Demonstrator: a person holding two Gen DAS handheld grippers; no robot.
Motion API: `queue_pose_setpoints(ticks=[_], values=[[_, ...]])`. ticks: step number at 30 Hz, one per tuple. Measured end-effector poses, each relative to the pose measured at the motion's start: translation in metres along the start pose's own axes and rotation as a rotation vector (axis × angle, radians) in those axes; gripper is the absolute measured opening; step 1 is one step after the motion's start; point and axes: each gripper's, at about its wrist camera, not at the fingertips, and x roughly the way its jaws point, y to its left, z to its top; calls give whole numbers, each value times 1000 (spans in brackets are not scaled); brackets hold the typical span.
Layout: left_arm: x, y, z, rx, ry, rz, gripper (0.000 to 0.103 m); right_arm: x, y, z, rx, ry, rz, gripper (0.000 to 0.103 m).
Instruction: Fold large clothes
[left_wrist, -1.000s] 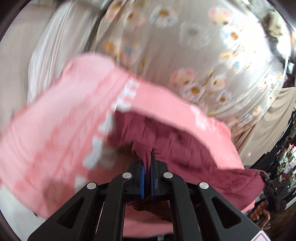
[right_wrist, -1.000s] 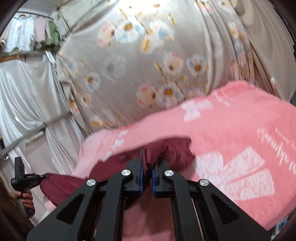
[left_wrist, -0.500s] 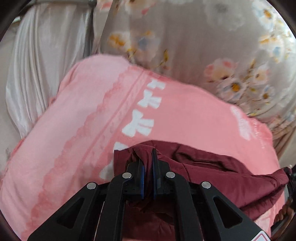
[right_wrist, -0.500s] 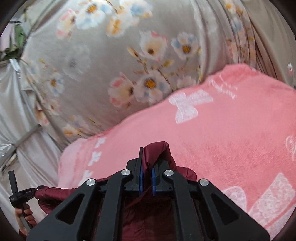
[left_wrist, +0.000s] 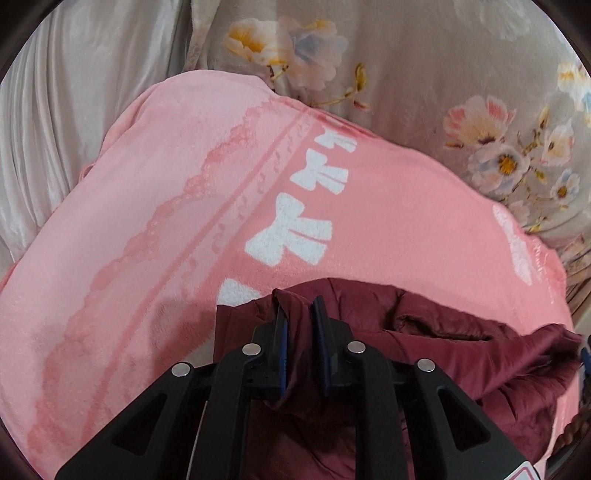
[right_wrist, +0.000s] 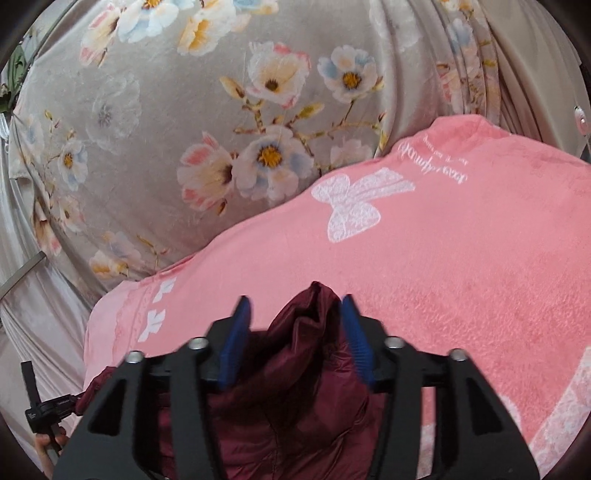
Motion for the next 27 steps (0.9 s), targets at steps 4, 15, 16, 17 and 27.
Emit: queue_pose_setpoints(ticks=[4, 15, 16, 17, 27], values=[[-15, 6, 7, -27, -87, 61, 64, 8, 7, -7, -53, 30, -29, 57], [55, -3, 10, 61, 127, 57, 66, 83, -1, -18, -25, 273, -105, 57], [61, -4, 8, 54, 140, 50, 66, 88, -3, -18, -23, 290, -120, 57], [65, -6, 8, 51, 149, 46, 64, 95, -4, -18, -25, 308, -138, 57], [97, -11, -9, 83, 98, 154, 40, 129, -2, -42, -123, 358, -246, 5]])
